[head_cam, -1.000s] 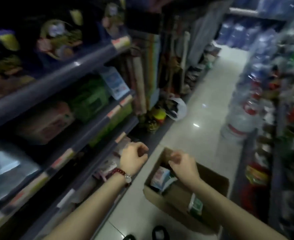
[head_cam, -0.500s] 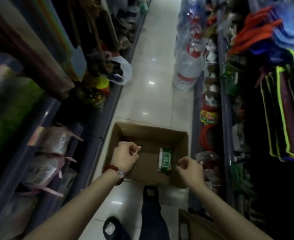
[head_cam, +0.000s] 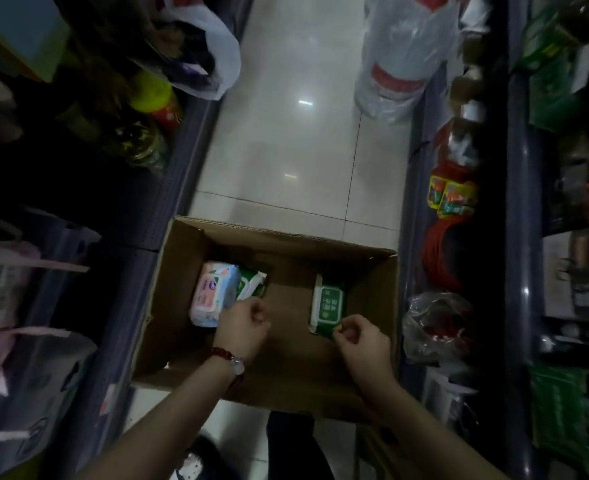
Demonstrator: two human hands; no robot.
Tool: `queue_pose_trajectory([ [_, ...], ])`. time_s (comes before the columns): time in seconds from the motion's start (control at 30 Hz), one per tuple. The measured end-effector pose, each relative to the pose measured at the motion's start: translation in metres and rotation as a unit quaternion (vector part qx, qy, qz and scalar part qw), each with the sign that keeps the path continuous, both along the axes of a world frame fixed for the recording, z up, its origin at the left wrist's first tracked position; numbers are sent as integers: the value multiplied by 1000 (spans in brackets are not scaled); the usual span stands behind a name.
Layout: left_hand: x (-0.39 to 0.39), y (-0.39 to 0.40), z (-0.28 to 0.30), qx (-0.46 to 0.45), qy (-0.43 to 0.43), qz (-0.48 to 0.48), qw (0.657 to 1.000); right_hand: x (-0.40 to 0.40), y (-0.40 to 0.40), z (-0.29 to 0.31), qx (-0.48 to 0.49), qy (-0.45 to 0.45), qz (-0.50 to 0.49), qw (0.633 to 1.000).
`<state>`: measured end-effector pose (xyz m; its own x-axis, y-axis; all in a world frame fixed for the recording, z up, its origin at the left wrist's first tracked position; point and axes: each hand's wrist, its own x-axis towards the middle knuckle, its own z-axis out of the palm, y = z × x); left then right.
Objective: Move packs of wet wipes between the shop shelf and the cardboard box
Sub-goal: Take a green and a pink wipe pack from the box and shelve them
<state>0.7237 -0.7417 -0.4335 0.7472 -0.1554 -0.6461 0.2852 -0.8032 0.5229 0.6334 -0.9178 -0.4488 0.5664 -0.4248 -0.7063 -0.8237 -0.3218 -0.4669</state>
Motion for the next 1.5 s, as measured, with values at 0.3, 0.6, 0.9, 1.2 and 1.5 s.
queue_pose_trajectory([
  [0.3,5,-7,-117,14,28,1,1000,17,12,-117,53,-13,-53,997],
  [0.6,19,33,-166,33,-9,56,998,55,63,-178,116,-16,-54,992],
  [0.9,32,95,-176,68,-6,140,988,95,150,-205,196,-25,-63,978],
  [1.2,14,124,-196,43,27,219,974,123,207,-251,186,-52,-82,978],
  [1.5,17,128,-201,8,12,230,973,136,230,-292,156,-41,-118,980],
])
